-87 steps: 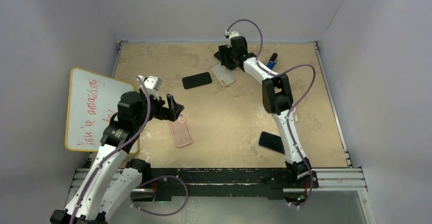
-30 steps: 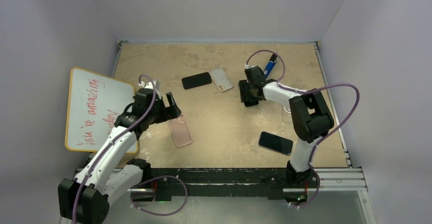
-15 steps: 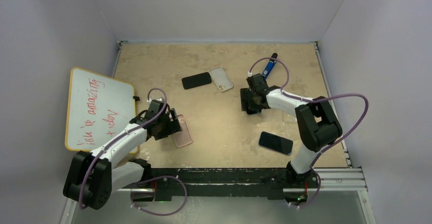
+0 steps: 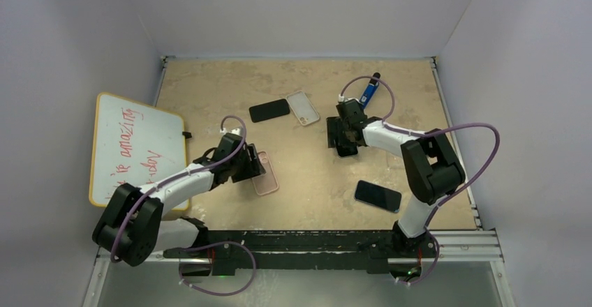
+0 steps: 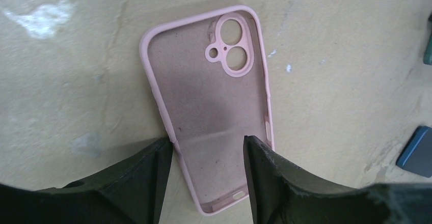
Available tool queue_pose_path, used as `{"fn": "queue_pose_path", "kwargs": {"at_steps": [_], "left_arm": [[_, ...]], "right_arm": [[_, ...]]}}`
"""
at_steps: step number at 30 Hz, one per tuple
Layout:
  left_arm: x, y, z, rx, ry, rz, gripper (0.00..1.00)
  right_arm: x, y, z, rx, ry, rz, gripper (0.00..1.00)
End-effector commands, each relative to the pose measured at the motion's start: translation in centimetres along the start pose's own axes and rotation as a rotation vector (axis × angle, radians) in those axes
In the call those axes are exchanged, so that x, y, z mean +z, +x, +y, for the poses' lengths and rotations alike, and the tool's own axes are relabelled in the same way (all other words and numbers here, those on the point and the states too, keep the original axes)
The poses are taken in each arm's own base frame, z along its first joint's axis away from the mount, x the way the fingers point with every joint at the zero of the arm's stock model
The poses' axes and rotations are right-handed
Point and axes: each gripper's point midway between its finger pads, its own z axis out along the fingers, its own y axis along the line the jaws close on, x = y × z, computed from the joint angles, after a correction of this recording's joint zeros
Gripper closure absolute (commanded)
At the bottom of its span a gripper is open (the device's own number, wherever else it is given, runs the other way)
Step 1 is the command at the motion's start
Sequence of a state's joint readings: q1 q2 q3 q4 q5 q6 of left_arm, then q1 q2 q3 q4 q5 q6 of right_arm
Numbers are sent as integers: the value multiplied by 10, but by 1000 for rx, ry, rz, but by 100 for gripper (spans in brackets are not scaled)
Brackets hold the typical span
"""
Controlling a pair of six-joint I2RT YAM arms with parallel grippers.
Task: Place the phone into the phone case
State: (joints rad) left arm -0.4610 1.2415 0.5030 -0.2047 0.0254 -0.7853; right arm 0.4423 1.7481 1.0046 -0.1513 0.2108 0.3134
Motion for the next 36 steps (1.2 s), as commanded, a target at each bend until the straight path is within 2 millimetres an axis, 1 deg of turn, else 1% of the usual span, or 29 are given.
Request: {"fn": "queue_pose_path", "kwargs": {"at_steps": [1,4,8,9,12,14,17,20,22,24,27,29,31,33,35,36], "left_arm": [[11,20,-5,22,26,74,44],[13,23,-14,35,71,93,45],[11,30,-31,75,172,131,46],[10,31,-35,82,199,137,46],[6,35,-43,98,260,145,45],[2,29,-53,109,310,119,44],[-7,19,-58,122,317,83,41],[-21,5,-54,142,279,17,32],[-29,-5,-51,157,254,-24,23],[-36,-13,-48,157,254,-46,13],[-50,-23,-58,100,382,-38,4],[-57,-32,-59,87,411,-46,3],[-59,-39,-51,95,365,-61,3],[-60,-39,-45,100,334,-51,3],[-63,-39,-44,92,365,-25,4],[-65,-42,-42,70,381,-20,5]], "right_arm": [[4,-12,3,-19,-3,-22,7],[7,-17,4,-28,7,-26,8],[11,-22,-1,-53,39,-19,10],[12,-22,-2,-58,49,-14,12],[11,-16,-5,-57,56,-1,22],[9,-16,-8,-54,74,-8,29],[2,-14,-5,-52,47,-8,35],[-9,-9,-2,-53,23,-9,39],[-14,-5,1,-50,6,-8,40],[-17,3,6,-52,-19,-7,40],[-25,8,19,-46,-63,-15,43],[-31,13,33,-61,-93,-18,44],[-36,18,45,-78,-111,-27,44],[-40,21,55,-83,-120,-42,44],[-44,23,64,-86,-134,-58,44],[-46,24,70,-89,-145,-64,44]]}}
